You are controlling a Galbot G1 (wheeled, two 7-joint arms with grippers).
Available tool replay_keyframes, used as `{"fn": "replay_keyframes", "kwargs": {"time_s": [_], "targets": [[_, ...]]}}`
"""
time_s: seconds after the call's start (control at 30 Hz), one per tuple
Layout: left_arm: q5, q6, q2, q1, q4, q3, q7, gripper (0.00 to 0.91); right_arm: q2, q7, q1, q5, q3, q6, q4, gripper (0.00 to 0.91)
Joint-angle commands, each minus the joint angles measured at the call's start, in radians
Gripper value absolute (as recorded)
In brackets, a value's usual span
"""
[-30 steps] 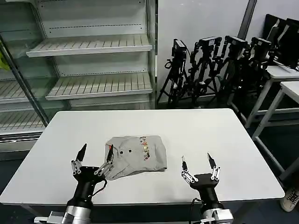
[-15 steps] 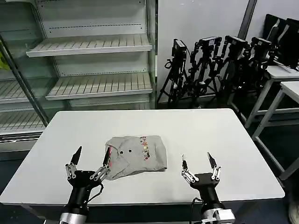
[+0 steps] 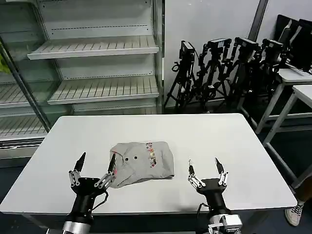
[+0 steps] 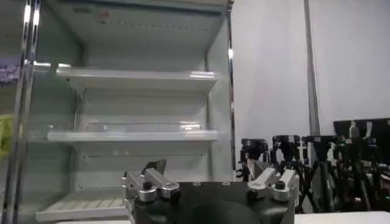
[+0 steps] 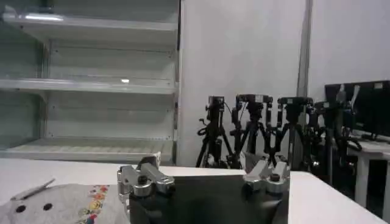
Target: Fold and organize the clothes.
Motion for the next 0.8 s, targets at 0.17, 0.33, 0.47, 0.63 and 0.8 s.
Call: {"fn": "replay_keyframes", "kwargs": {"time_s": [0.17,0.33,0.47,0.63,0.8], "targets": [[0.002,0.003,-0.006,-0.004,-0.003,0.000,0.001,0.907,-0.002,0.010,0.019,-0.038,-0.006,-0.016,-0.012,0.907],[0.003,0.005,-0.013,-0.004,-0.005,0.006,0.002,0.907,-0.003,0.018,0.018,-0.048,-0.008,-0.011,-0.015,0.907],[0.001,0.019,-0.017,0.002,-0.011,0.009,0.006,0.907,-0.002,0.012,0.015,-0.055,-0.008,-0.014,-0.008,0.907],[0.003,0.021,-0.021,0.008,-0.014,0.010,0.009,0.907,-0.001,0.013,0.014,-0.058,-0.010,-0.028,-0.001,0.907],[0.003,0.021,-0.021,0.011,-0.015,0.009,0.010,0.907,0.002,-0.002,0.011,-0.052,-0.007,-0.035,0.004,0.907]]}}
